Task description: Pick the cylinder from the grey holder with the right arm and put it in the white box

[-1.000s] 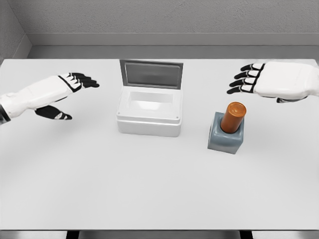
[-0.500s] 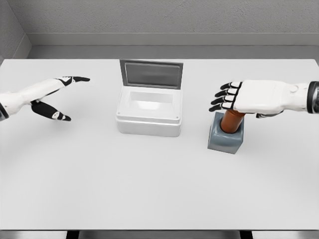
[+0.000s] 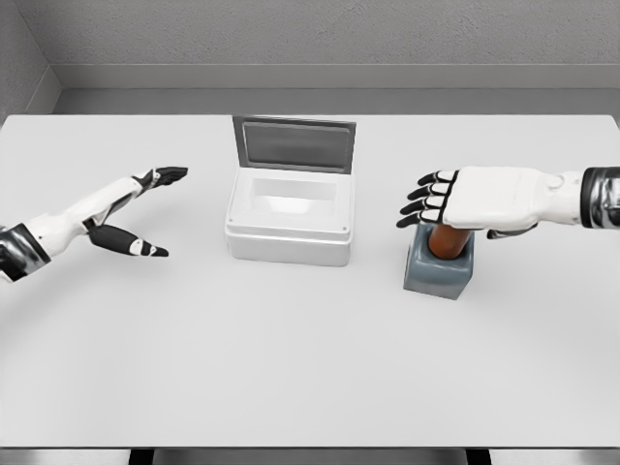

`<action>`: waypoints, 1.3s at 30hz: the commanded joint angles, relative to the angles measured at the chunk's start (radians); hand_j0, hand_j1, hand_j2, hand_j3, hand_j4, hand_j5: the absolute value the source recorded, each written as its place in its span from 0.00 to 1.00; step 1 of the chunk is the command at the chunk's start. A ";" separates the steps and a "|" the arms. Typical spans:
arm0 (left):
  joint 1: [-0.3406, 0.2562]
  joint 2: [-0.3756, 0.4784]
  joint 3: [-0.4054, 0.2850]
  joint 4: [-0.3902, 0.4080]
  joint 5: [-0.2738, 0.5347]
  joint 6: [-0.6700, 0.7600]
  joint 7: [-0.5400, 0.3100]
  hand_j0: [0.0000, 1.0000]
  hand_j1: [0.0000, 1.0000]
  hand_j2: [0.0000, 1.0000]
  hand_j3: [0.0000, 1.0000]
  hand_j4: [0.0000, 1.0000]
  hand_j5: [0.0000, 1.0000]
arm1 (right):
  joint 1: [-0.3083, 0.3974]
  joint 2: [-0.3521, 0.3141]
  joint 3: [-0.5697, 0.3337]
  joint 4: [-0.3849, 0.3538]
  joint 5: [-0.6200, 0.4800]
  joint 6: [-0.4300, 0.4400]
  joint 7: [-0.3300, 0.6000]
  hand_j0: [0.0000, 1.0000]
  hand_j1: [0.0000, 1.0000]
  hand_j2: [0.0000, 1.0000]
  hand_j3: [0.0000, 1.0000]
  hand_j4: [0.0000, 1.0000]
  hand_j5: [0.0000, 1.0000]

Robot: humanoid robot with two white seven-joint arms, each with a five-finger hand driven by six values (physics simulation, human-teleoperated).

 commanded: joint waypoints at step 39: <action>-0.012 -0.002 -0.030 0.058 0.138 0.001 0.003 1.00 1.00 1.00 1.00 1.00 1.00 | -0.041 0.103 -0.062 0.029 -0.074 0.002 0.000 0.07 0.07 0.07 0.07 0.07 0.07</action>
